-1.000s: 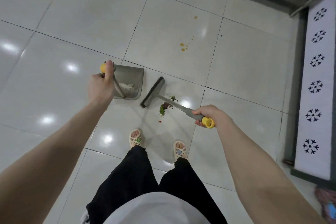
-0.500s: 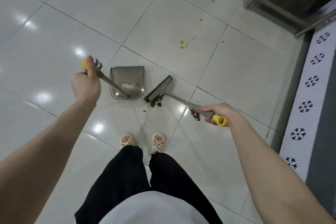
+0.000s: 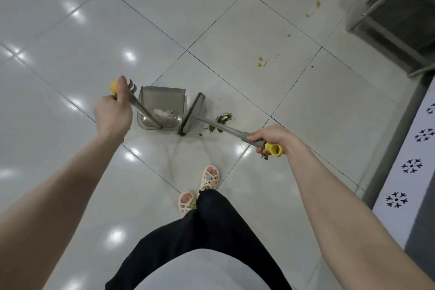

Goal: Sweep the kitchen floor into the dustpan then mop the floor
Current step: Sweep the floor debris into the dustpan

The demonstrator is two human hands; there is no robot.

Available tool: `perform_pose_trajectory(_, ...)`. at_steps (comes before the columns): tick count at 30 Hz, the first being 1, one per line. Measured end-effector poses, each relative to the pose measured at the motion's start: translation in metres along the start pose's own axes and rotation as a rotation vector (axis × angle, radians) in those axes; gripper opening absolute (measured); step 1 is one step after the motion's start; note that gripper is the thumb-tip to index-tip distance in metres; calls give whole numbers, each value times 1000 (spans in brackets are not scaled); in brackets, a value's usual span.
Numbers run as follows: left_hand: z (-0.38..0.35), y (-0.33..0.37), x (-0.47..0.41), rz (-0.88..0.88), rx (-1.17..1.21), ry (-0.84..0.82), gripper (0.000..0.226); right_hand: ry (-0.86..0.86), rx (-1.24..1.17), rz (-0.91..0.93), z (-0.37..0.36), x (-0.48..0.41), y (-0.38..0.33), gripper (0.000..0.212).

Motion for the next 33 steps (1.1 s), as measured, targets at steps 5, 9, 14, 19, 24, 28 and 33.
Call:
perform_pose_trajectory(5,26,-35,10,26,-36,8,74,-42,163,38,-36,11,2,33)
perform_pose_trajectory(9,30,-53,28,54,-50,-13,71,-72,236,48,-58,5,9,39)
perform_pose_trajectory(14,20,-60,50,107,-35,-22,73,-67,378,25,-44,-3,19,25)
perform_pose_trajectory(19,-8,-48,72,158,13,-15,75,-52,446,19,15,-23,19,32)
perform_pose_trajectory(24,-50,-22,94,128,-15,-37,74,8,436,19,84,-36,11,31)
perform_pose_trajectory(28,-77,-4,103,128,-14,-35,76,53,420,19,124,-51,14,36)
perform_pose_trajectory(33,-111,29,110,90,26,-40,67,85,407,26,155,-60,20,36)
Point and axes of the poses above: each hand's wrist, its own x-axis away from the middle knuckle, its own z-axis out of the back of the hand, y = z × x, the point moved 8 cm from there along -x, towards the middle knuckle, and after that the axes turned 8 degrees about y, right-handed, at the moved point
